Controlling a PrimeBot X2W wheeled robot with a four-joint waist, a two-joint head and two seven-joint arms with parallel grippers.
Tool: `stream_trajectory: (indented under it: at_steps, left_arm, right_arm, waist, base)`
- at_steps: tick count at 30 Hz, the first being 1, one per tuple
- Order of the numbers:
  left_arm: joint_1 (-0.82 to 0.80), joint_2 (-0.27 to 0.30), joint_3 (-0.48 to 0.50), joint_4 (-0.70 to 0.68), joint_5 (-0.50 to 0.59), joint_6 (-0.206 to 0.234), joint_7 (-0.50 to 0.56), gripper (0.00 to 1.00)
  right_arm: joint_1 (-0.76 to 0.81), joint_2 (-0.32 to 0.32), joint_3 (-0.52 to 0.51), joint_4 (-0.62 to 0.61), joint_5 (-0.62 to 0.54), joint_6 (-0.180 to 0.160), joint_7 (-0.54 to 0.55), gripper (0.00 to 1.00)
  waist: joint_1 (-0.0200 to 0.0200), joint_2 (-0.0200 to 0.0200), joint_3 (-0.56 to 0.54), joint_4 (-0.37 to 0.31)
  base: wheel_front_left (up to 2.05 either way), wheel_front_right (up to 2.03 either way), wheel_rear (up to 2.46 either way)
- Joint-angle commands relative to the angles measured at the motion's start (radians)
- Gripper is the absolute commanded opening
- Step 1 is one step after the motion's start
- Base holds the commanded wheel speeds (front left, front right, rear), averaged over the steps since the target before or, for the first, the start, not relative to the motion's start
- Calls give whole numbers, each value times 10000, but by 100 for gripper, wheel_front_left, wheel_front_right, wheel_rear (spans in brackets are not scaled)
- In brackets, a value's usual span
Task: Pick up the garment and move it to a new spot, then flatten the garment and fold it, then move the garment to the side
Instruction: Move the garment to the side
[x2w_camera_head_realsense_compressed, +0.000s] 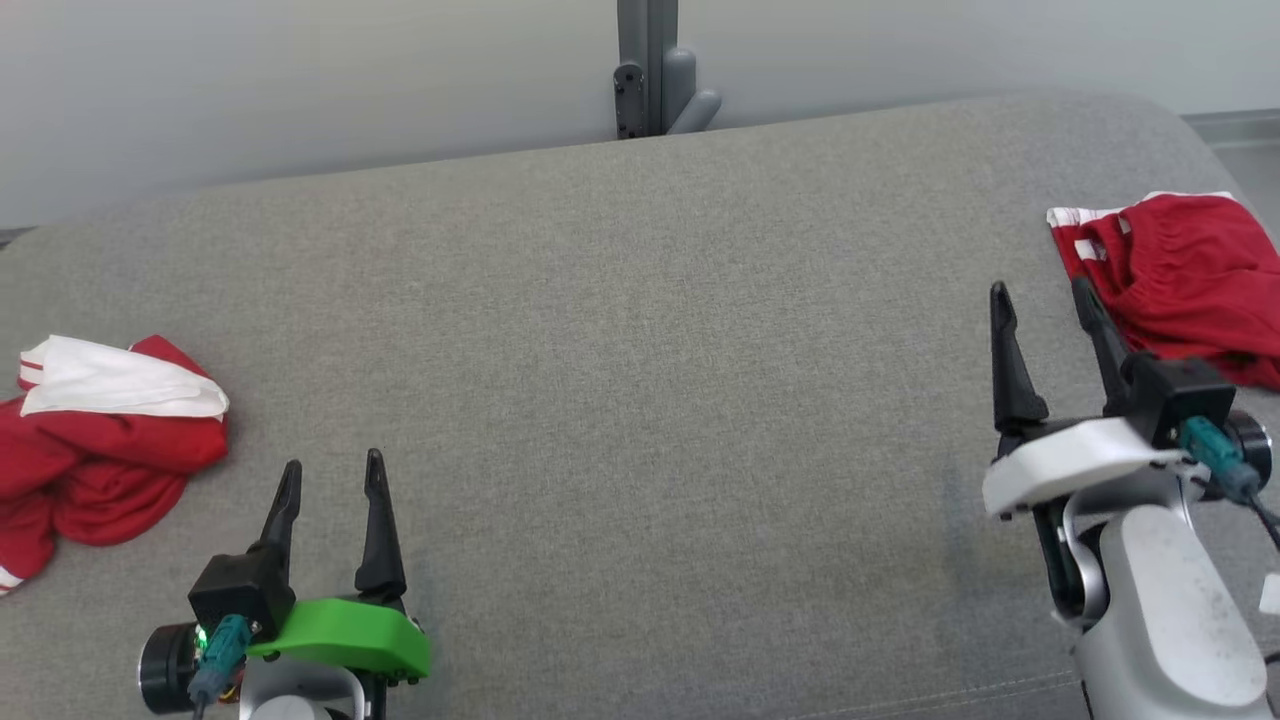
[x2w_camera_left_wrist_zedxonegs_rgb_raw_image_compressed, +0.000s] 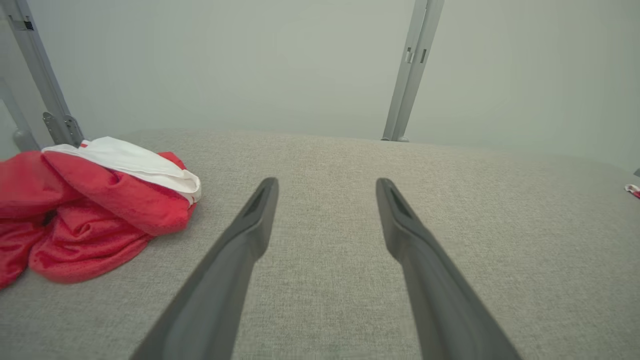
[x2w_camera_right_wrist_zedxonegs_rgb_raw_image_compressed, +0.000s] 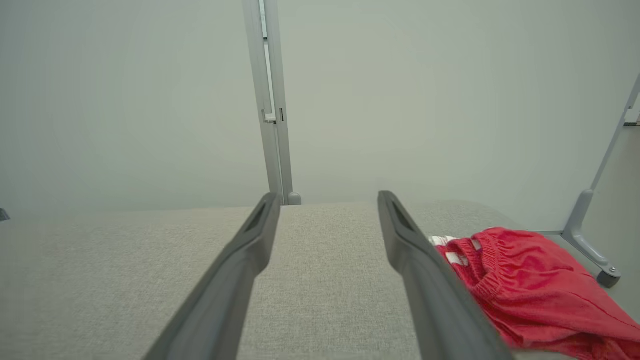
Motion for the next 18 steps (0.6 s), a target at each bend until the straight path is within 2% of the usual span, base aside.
stream_trajectory:
  at_steps: [1, 4, 11, 18]
  left_arm:
    - [175, -9, 56, 26, -70, -48, -78, 100]
    - [463, -47, 142, 61, -100, -68, -73, 100]
    - [932, -159, 276, 60, 14, -177, -71, 100]
    - [1051, -254, 293, 229, 159, -264, -71, 100]
  right_arm:
    - [333, 68, -66, -238, -77, -15, 44, 100]
    - [1207, 342, 94, -742, -122, -15, 194, 100]
    - [2486, 469, 320, -1541, 188, -15, 240, 100]
    - [3165, 476, 656, -1710, 769, -15, 169, 100]
  waist:
    - [1, 117, -385, 184]
    - [1, 117, -577, 204]
    - [1, 117, -849, 255]
    - [1, 117, -1042, 338]
  base:
    - [0, 0, 0]
    - [0, 0, 0]
    - [0, 0, 0]
    - [0, 0, 0]
